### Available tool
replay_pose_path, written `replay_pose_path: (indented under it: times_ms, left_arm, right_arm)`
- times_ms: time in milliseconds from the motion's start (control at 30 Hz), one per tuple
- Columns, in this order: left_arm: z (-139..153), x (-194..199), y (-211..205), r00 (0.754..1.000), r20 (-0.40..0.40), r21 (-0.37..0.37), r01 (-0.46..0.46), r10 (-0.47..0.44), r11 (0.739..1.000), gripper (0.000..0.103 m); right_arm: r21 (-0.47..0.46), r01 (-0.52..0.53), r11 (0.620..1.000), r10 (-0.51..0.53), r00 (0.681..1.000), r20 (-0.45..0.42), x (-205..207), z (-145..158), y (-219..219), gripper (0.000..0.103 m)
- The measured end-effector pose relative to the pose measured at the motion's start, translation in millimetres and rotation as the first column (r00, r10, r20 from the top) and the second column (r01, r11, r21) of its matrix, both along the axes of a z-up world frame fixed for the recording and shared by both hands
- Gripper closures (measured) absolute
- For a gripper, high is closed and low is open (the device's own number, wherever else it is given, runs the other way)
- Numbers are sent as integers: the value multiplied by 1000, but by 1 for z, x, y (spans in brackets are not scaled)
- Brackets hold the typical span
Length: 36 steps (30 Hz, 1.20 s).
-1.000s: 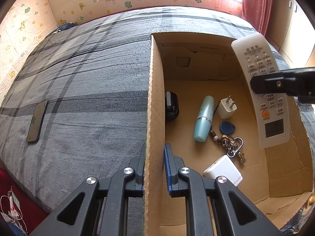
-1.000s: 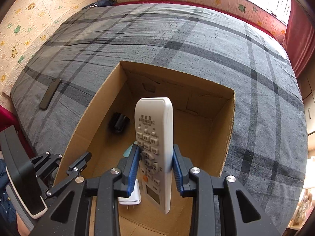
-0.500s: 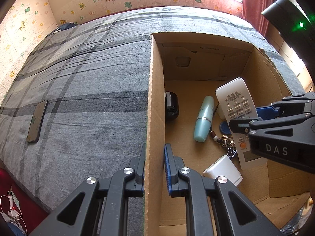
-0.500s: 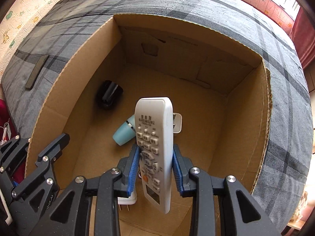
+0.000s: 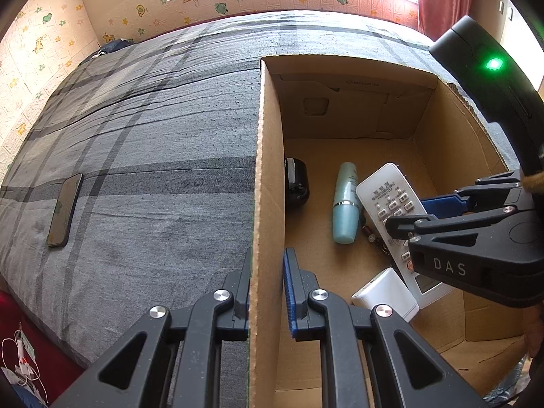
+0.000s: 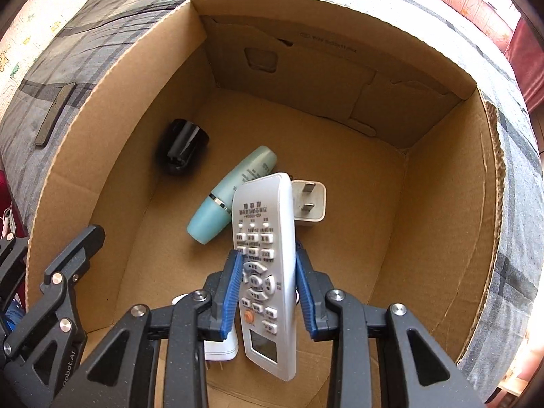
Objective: Organize rigid objects
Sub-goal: 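Open the right gripper to lay the remote in the box, then withdraw the right gripper up from the box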
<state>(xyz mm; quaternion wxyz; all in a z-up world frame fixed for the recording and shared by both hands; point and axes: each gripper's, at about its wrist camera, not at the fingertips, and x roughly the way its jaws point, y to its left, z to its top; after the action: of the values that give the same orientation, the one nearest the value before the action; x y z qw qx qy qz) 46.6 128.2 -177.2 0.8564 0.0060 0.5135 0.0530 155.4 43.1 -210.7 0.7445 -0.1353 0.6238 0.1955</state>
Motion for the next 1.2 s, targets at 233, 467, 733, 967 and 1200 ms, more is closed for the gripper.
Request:
replay_pose_path:
  times_ms: [233, 467, 733, 967, 1200]
  left_arm:
    - [0, 0, 0, 1000, -1, 1, 0, 0, 1000, 88]
    - [0, 0, 0, 1000, 0, 0, 0, 0, 1000, 88]
    - [0, 0, 0, 1000, -1, 1, 0, 0, 1000, 88]
    - [0, 0, 1, 1000, -1, -1, 0, 0, 1000, 88]
    - [1, 0, 0, 1000, -3, 1, 3, -3, 1000, 88]
  right_arm:
    - [22, -18, 1000, 17, 999, 42, -7, 11, -1, 39]
    - [59, -14, 998, 8, 996, 89, -9, 24, 2, 8]
    - [39, -11, 999, 5, 990, 140, -14, 39, 7, 0]
    - [27, 16, 1000, -20, 985, 174, -16, 51, -4, 0]
    - [24, 44, 999, -48, 973, 225, -25, 75, -21, 0]
